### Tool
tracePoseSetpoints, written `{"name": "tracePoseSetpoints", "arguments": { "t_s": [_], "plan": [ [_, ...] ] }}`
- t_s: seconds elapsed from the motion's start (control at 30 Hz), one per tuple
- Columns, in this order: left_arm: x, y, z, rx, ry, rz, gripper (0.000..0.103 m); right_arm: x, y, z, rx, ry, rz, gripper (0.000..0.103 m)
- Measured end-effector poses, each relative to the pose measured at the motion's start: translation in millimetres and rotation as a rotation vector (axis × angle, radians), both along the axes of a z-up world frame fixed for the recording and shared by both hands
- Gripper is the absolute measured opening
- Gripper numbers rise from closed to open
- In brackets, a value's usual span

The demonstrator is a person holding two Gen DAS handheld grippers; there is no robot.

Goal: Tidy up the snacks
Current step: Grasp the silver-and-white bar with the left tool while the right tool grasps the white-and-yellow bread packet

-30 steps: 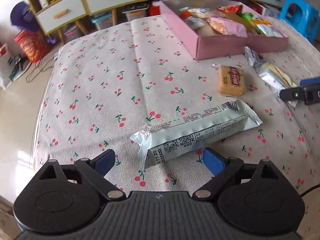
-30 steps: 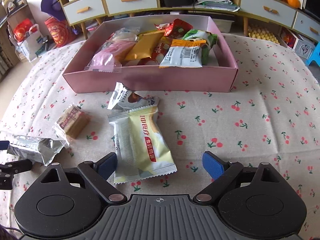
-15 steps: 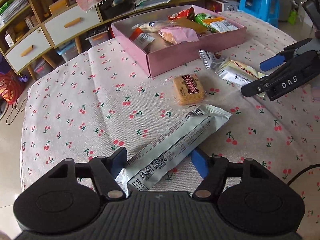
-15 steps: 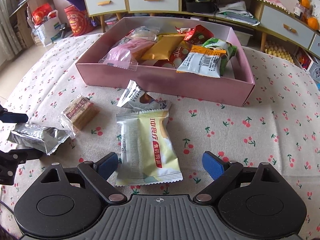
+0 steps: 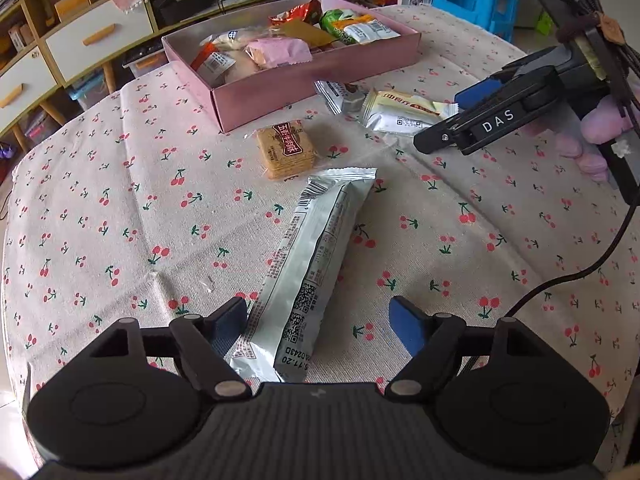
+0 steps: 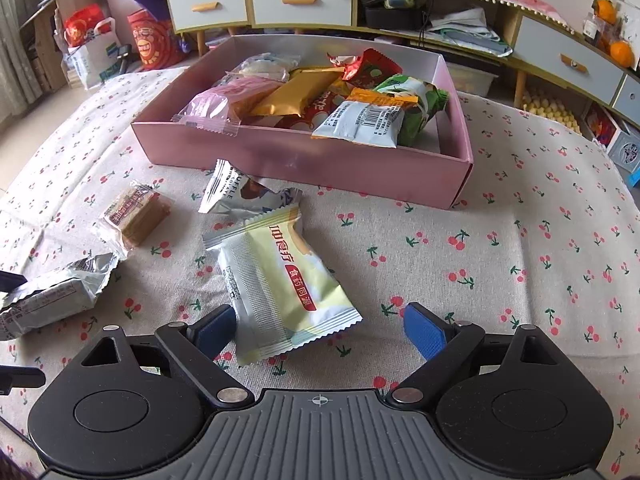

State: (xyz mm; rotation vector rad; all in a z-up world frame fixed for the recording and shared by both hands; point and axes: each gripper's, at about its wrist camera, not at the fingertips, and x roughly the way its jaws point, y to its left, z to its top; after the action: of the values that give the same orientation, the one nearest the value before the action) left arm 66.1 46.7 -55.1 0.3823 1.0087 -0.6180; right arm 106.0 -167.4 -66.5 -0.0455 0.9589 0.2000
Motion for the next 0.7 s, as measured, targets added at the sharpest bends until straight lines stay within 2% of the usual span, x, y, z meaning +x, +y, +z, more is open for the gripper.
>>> {"name": "tracePoseSetpoints", "arguments": {
  "t_s": [0.13, 0.2, 0.27, 0.37, 0.43, 0.57, 0.6, 0.7],
  "plan": [
    [10.2, -3.9, 0.3, -0.039, 0.004, 0.037, 0.075, -0.8, 5.4, 1.1, 0.026, -0.005, 0.032, 0.092],
    [13.0, -6.0, -0.1, -0.057, 0.007, 0.051, 0.069, -0.6, 9.3, 0.2, 0.022, -0.009, 0.044, 0.092],
    [14.0, -9.7, -2.6, -0.056, 0.014, 0.062, 0.065, -0.1, 12.3, -1.0, 0.009, -0.019, 0.05, 0.092],
    [11.6, -13.7, -3.2, -0.046, -0.004, 0.056, 0.066, 0.7, 13.4, -1.6, 0.008, -0.03, 0.05, 0.092],
    [11.5, -13.6, -2.8, -0.051, -0.001, 0.063, 0.061, 0.8, 12.5, -1.9, 0.012, -0.036, 0.045, 0.092],
    [14.7, -8.1, -0.6, -0.075, 0.016, 0.13, 0.05, -1.7, 11.6, -2.3, 0.011, -0.068, 0.023, 0.084],
    [15.9, -6.0, 0.0, -0.082, 0.019, 0.154, 0.043, -2.6, 11.6, -1.9, 0.013, -0.075, 0.023, 0.078],
    [17.6, -0.5, 0.9, -0.116, 0.037, 0.201, 0.039, -5.4, 11.7, 0.3, 0.017, -0.09, 0.023, 0.064]
  ]
}}
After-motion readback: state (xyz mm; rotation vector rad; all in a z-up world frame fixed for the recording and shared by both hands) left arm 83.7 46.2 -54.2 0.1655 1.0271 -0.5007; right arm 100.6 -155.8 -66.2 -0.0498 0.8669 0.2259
